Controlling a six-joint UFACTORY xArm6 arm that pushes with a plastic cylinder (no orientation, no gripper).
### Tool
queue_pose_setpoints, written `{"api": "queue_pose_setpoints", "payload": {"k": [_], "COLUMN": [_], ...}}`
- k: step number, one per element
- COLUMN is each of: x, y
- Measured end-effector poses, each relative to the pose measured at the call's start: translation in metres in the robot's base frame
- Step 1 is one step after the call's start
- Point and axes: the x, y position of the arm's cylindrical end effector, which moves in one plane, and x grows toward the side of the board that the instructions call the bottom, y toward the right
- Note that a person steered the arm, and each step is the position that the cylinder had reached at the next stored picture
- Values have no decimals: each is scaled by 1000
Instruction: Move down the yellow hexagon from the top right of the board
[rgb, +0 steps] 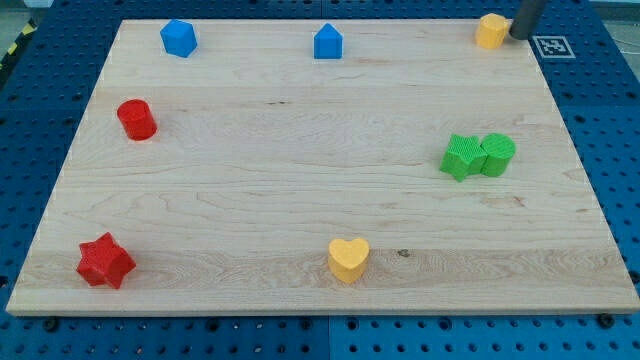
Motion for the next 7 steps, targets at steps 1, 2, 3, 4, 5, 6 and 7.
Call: {"api": "queue_pose_setpoints", "payload": {"k": [1, 2, 3, 4, 5, 6, 7], "x": [-17, 8, 8, -10, -13, 5, 11], "y": [-17, -17, -17, -22, -22, -32, -39]}}
